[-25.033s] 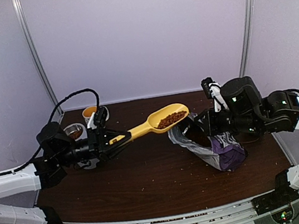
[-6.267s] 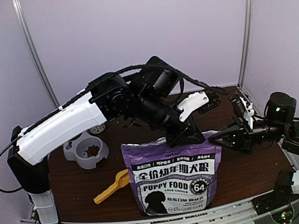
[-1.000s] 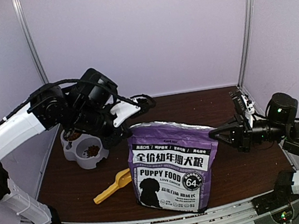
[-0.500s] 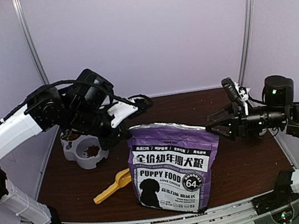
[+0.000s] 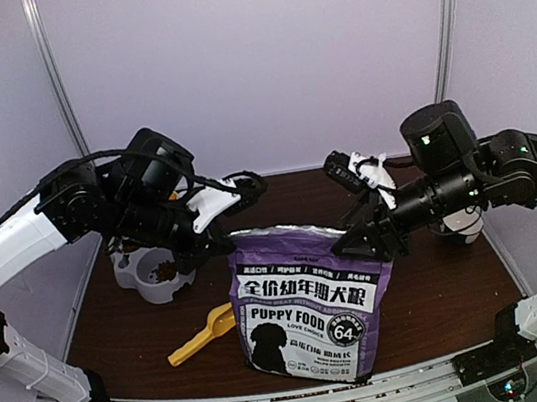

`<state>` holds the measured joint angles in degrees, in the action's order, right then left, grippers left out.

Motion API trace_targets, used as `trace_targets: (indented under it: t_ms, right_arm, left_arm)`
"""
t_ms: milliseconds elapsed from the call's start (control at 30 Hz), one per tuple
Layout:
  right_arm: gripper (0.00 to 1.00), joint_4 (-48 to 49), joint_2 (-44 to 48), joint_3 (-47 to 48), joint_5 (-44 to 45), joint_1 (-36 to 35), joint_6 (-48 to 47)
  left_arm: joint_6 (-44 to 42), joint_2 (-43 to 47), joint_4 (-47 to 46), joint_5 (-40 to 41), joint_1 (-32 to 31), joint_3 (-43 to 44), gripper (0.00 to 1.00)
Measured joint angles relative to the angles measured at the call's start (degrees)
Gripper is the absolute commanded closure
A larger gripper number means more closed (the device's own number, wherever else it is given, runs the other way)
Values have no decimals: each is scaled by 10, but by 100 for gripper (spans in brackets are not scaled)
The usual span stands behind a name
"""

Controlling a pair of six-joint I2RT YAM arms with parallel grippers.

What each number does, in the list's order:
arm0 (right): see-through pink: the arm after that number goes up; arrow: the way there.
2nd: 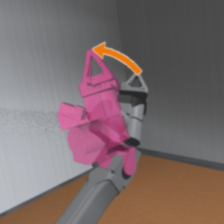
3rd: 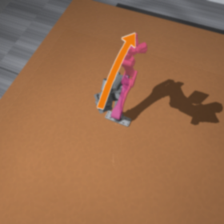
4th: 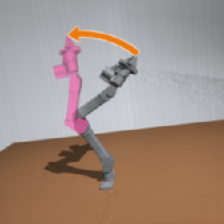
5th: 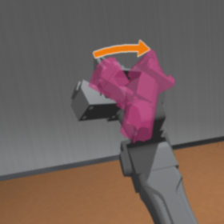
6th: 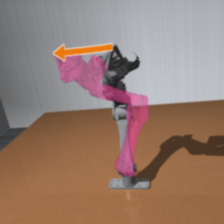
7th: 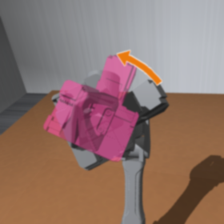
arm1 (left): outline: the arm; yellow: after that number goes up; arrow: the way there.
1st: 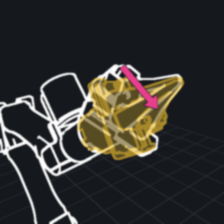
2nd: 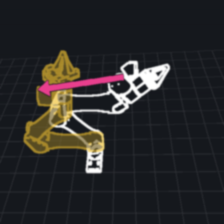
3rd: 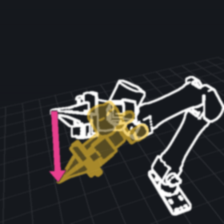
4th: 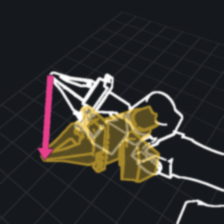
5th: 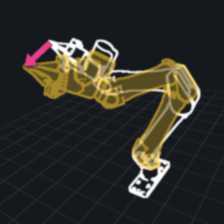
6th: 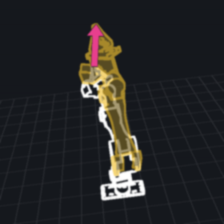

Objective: Serve the pet food
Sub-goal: Press the seal on the pet food bag.

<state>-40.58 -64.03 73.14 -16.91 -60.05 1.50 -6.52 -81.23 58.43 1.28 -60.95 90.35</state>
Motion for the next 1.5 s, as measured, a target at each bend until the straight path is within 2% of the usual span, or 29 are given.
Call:
trace_targets:
  t_ms: [33,167,200,400,500,567,700,733,800,1033,1100,1233,1267,1333,1500]
  right_arm:
    - [55,-14,-16,14,15,-8,-5]
    - [96,-52,-64,47,55,-24,-23]
    - [100,-56,-73,52,65,-26,-29]
    - [100,-66,-85,65,97,-41,-40]
    - [81,-63,-85,65,99,-45,-46]
    - [78,-59,-85,66,98,-45,-45]
    - [83,-54,-103,82,93,-45,-47]
    - [87,-51,-112,88,92,-45,-47]
    - [100,-48,-129,99,88,-45,-50]
    - [100,-47,-159,121,75,-45,-61]
    - [88,-45,-159,121,67,-45,-62]
    - [83,-32,-169,129,50,-45,-60]
    - [85,-26,-174,134,47,-45,-61]
    - [100,-17,-191,145,38,-45,-60]
    - [100,-17,-219,169,29,-44,-61]
  left_arm:
    - [1,1,-1,-1,0,-1,100]
    - [2,8,-5,-5,0,-9,100]
    - [2,10,-5,-5,0,-10,100]
    - [5,20,-9,-10,1,-20,100]
    - [6,31,-14,-14,1,-30,100]
    - [6,38,-15,-16,1,-36,100]
    - [7,47,-16,-23,1,-43,100]
    - [7,48,-17,-24,1,-45,100]
    - [7,50,-19,-24,1,-47,100]
    - [6,62,-19,-23,3,-58,100]
    - [6,68,-22,-24,3,-64,100]
    - [6,76,-34,-29,3,-75,100]
    - [6,77,-36,-30,3,-76,100]
    - [7,78,-40,-33,3,-77,100]
    - [7,79,-44,-33,7,-82,100]
